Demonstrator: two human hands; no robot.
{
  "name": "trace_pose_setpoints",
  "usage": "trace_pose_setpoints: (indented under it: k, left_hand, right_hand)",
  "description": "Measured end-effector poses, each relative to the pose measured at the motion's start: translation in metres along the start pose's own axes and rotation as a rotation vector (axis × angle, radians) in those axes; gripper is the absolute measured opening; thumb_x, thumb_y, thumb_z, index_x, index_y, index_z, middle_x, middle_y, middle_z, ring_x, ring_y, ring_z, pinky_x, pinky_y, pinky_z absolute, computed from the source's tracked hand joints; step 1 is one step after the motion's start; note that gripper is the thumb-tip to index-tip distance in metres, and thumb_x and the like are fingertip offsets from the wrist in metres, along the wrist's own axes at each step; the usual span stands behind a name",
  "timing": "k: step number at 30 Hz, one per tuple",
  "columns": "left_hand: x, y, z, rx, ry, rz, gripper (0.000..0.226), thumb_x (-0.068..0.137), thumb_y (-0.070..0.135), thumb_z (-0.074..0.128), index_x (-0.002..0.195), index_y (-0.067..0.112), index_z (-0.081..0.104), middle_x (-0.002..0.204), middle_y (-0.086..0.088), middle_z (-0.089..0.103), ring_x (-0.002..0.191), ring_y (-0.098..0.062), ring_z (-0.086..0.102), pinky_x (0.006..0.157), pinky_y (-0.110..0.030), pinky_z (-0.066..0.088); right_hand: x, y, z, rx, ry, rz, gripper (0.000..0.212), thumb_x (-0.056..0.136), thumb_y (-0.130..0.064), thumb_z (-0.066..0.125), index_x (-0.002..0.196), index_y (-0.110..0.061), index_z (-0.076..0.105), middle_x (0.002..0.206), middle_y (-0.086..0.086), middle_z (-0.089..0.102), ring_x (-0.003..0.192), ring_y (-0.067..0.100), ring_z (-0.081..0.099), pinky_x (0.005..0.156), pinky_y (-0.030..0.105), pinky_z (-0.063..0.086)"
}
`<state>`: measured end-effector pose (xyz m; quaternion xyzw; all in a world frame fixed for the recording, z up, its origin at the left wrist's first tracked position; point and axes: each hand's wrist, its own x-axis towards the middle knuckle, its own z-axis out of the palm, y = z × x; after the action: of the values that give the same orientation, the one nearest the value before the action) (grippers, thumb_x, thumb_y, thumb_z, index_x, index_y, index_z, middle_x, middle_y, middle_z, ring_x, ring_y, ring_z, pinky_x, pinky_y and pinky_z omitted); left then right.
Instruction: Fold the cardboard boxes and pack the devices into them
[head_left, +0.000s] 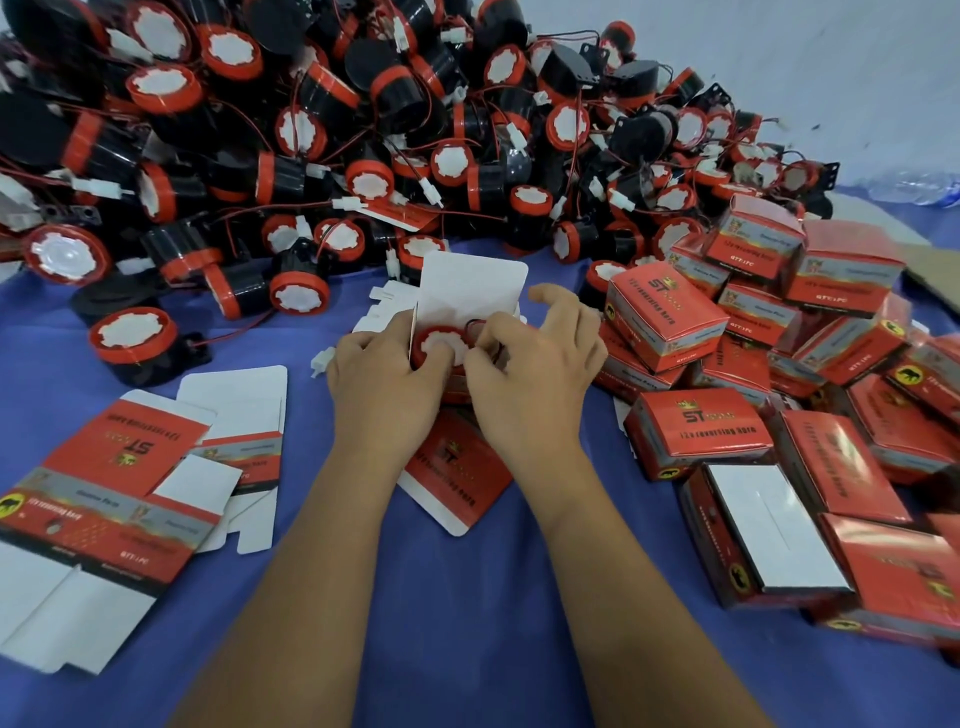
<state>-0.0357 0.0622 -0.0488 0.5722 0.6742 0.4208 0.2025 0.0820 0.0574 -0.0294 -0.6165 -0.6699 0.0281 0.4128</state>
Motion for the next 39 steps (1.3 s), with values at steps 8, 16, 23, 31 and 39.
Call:
trace_pose_setpoints:
  k: [8,16,23,31,39]
  left_hand:
    - [0.001,0.005,0.001,-0.027,0.028,-0.047,0.025,0.082,0.058,0.035,0.076,0.036,0.046,0.084,0.013,0.053,0.112,-0.024,0.043,0.102,-0.05,0.035]
    - [0.006,0.007,0.003,-0.039,0.006,-0.084,0.056,0.073,0.075,0.042,0.101,0.029,0.058,0.101,0.004,0.06,0.123,-0.027,0.047,0.109,-0.052,0.032]
    - [0.007,0.009,0.001,0.025,-0.01,-0.089,0.063,0.069,0.073,0.045,0.11,0.027,0.059,0.101,0.003,0.059,0.122,-0.028,0.049,0.108,-0.053,0.033]
    - [0.0,0.008,0.006,-0.257,0.026,0.001,0.024,0.09,0.04,0.053,0.106,0.026,0.065,0.1,0.006,0.068,0.107,-0.024,0.059,0.091,-0.051,0.051]
    - [0.003,0.008,-0.005,-0.513,-0.027,-0.054,0.042,0.088,0.039,0.041,0.11,0.02,0.071,0.1,0.004,0.074,0.092,-0.02,0.071,0.07,-0.026,0.056]
  right_hand:
    - [0.002,0.008,0.004,0.0,-0.027,-0.004,0.011,0.081,-0.015,0.061,0.073,-0.012,0.068,0.096,0.001,0.046,0.091,0.02,0.037,0.077,0.042,0.041]
    - [-0.003,0.008,0.006,0.271,-0.059,-0.006,0.019,0.089,-0.022,0.057,0.108,-0.02,0.051,0.109,-0.007,0.05,0.084,0.011,0.05,0.064,0.033,0.045]
    - [0.001,0.014,0.001,0.617,0.044,0.211,0.022,0.102,-0.018,0.048,0.108,-0.015,0.068,0.097,-0.009,0.069,0.089,0.007,0.064,0.081,0.038,0.054]
    - [0.006,0.017,0.011,0.534,-0.119,0.127,0.015,0.092,-0.01,0.066,0.103,-0.012,0.076,0.105,-0.007,0.056,0.101,0.003,0.056,0.082,0.007,0.042]
    - [0.006,0.019,0.014,0.595,-0.123,0.293,0.056,0.089,-0.017,0.068,0.138,-0.027,0.041,0.132,-0.005,0.043,0.105,0.01,0.053,0.086,0.021,0.049]
